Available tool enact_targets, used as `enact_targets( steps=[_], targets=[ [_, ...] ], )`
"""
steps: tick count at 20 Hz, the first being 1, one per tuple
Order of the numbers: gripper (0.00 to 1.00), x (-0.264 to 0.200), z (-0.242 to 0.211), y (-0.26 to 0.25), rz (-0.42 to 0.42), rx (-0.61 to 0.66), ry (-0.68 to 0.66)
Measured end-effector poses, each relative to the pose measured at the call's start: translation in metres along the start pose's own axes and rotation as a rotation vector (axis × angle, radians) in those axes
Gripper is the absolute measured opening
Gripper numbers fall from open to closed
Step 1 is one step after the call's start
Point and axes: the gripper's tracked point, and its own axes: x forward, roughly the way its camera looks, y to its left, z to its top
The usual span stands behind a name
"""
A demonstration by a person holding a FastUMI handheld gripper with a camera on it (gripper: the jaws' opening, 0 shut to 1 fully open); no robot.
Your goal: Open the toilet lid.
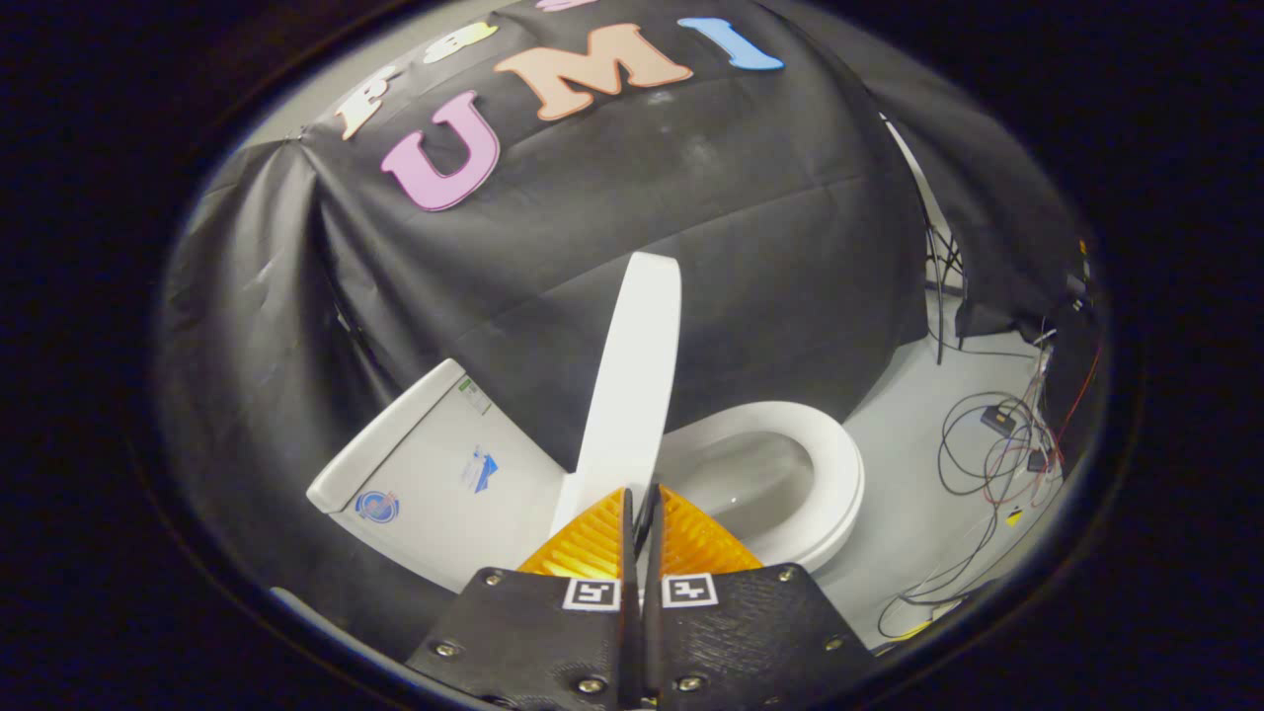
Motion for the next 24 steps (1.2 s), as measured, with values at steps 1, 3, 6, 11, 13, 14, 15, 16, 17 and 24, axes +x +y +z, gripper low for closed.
enact_targets(
  steps=[1, 3, 6, 11, 13, 14, 15, 16, 17, 24],
  targets=[
    [0.01, -0.001, 0.001, 0.005, 0.001, -0.014, -0.004],
    [0.01, -0.002, 0.004, 0.018, 0.001, -0.046, -0.015],
    [0.01, -0.003, 0.008, 0.037, -0.005, -0.121, -0.033],
    [0.01, -0.008, 0.011, 0.072, -0.003, -0.228, -0.063],
    [0.01, -0.009, 0.011, 0.085, 0.002, -0.259, -0.072],
    [0.01, -0.01, 0.011, 0.091, 0.005, -0.271, -0.078],
    [0.01, -0.01, 0.01, 0.098, 0.01, -0.281, -0.083],
    [0.01, -0.01, 0.009, 0.105, 0.017, -0.288, -0.088],
    [0.01, -0.01, 0.01, 0.11, 0.023, -0.297, -0.089],
    [0.01, -0.01, 0.001, 0.153, 0.063, -0.376, -0.102]
  ],
)
